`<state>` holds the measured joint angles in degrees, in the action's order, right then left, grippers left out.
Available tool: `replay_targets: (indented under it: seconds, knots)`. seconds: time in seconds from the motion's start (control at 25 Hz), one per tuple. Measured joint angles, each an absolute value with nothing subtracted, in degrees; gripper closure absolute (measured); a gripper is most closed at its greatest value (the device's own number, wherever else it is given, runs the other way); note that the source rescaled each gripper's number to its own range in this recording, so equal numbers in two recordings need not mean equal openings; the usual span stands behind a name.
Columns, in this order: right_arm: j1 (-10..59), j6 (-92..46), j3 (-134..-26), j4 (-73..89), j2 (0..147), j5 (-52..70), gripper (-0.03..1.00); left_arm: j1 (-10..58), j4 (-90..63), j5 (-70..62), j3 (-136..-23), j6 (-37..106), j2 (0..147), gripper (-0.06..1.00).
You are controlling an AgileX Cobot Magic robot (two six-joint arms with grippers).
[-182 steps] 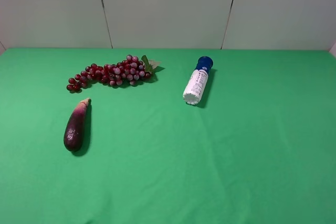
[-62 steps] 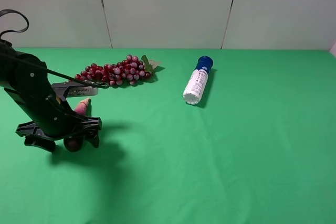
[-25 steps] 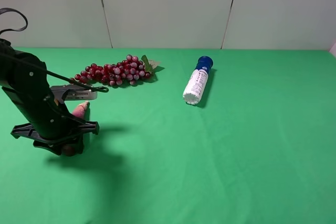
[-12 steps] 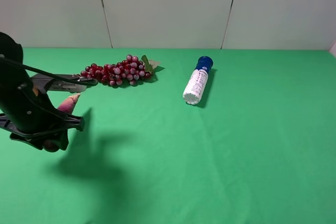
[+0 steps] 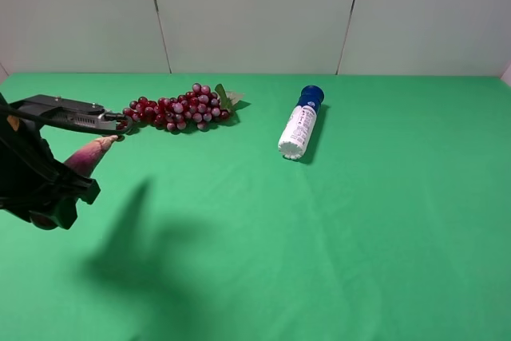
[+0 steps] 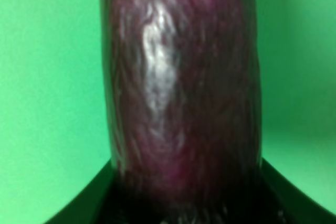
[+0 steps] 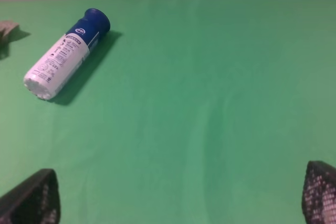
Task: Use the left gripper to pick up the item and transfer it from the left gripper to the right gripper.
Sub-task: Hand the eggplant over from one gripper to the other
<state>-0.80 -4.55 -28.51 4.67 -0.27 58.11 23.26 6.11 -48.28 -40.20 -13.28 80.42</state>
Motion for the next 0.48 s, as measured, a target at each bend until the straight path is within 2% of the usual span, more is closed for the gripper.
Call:
replay_targets:
  seconds: [0.48]
  knots:
    - [-0.8, -4.6, -28.5, 4.8, -0.3, 58.1, -0.03, 23.3, 6.0, -56.1, -54.2, -1.7, 80.2, 0.94]
